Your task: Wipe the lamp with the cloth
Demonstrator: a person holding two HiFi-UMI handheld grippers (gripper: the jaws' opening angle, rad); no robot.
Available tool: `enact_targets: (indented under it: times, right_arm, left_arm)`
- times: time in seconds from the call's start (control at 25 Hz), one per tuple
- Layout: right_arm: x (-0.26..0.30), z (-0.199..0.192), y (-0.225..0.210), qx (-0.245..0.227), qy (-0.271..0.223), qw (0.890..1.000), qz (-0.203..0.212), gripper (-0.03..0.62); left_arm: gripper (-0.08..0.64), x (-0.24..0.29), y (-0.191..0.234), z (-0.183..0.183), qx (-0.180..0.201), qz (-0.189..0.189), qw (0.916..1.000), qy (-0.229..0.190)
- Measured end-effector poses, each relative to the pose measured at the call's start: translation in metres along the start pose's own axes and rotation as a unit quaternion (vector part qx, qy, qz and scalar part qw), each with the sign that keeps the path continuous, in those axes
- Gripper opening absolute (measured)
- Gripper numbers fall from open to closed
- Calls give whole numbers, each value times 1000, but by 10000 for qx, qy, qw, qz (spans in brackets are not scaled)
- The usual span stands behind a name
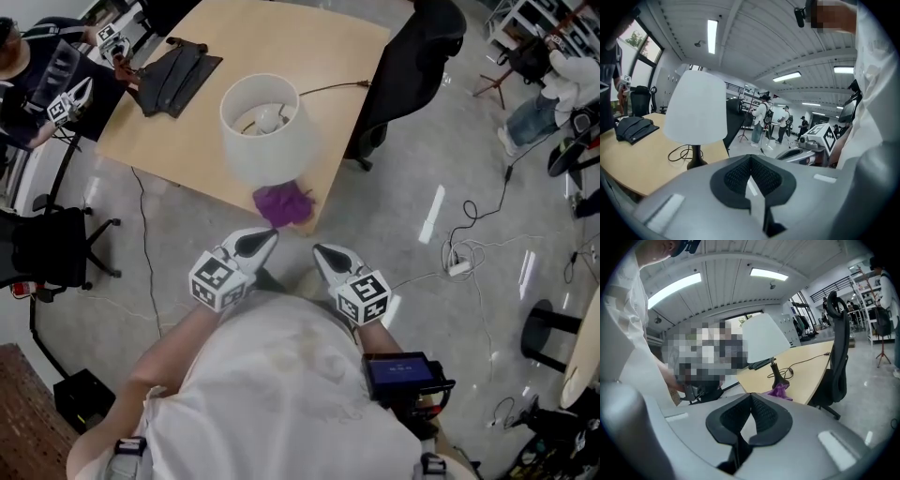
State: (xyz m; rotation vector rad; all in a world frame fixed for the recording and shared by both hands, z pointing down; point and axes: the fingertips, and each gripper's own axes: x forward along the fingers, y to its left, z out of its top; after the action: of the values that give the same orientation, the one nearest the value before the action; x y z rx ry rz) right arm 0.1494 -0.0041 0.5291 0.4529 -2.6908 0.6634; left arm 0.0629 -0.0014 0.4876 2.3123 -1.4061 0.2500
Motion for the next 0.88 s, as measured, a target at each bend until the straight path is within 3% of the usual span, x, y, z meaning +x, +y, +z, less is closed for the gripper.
enact_targets:
  times: [0.12,0.36,0.56,0.88]
  right_arm:
    - [3,1,-9,29,24,10000,7,14]
    - [6,-10,-38,231,128,9990,-354,14]
    - [28,8,-46,-1,144,9991,-409,14]
    - [49,14,-43,-78,324,9983,-484,14]
  left_arm:
    - [2,3,5,-5,-113,106,9999,71]
    - [2,8,11,-8,-170,13,9998,142]
    - [2,7,45,-5,-309,100,9993,192]
    - [2,10,52,-16,-449,-98,9986,272]
